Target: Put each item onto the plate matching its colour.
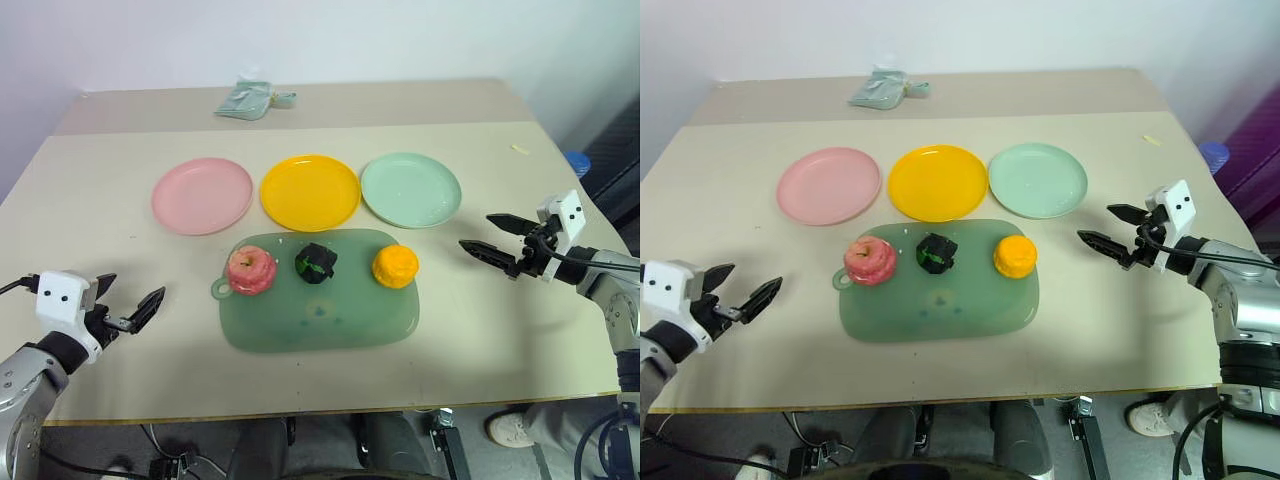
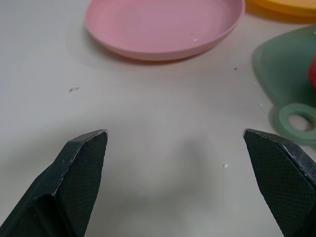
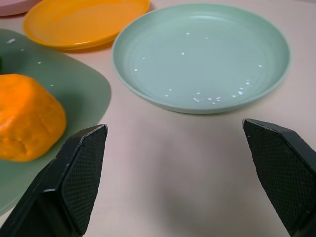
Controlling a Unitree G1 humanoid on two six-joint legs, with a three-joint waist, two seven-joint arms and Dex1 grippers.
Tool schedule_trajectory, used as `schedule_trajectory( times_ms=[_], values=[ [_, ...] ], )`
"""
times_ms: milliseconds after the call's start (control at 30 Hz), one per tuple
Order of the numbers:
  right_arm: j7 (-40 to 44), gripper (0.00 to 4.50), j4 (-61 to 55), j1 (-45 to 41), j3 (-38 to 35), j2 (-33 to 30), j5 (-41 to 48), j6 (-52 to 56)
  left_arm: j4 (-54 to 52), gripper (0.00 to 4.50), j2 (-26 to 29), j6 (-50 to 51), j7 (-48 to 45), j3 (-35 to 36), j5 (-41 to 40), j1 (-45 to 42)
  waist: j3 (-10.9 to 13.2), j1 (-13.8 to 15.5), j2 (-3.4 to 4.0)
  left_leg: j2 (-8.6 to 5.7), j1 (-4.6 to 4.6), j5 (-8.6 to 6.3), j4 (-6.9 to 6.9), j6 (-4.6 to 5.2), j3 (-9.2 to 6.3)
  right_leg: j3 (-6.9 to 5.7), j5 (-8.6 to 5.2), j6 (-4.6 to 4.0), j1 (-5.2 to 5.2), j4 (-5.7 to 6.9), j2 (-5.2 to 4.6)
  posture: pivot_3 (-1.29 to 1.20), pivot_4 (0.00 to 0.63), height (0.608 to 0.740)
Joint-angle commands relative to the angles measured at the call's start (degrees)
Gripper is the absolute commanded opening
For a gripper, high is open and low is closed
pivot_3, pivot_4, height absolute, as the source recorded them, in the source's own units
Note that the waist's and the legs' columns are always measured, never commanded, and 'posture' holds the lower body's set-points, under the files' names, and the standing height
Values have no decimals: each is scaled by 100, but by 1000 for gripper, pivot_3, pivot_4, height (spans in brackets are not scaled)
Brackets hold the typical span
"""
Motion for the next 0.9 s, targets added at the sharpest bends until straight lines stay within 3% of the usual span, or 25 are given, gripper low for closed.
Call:
schedule_trajectory(
  times_ms=[33,400,733,900],
  values=[
    [26,4470,-71,-188,-18,-45,-24,-45,-236,4500,-15,-16,73,180,-46,-7,0,-5,0,-1,0,0,0,0,1,0,0,0,0,0,0,0,150,740],
    [-802,4470,-61,-502,-128,334,-307,-368,-226,4500,-145,137,307,329,-507,-550,0,-1,0,0,0,0,1,0,0,0,0,0,-1,1,2,0,150,740],
    [-703,4470,-1763,460,-690,186,589,569,446,4500,106,471,-6,-361,-790,-1978,0,14,0,-4,-4,0,4,0,-4,-2,1,1,0,2,2,0,150,740],
    [-473,4470,-3038,965,-675,85,1346,1286,288,4500,338,832,-899,-941,-1352,-2597,0,-19,-1,-1,-3,0,6,0,-7,-3,0,1,0,5,8,0,150,740]
  ],
)
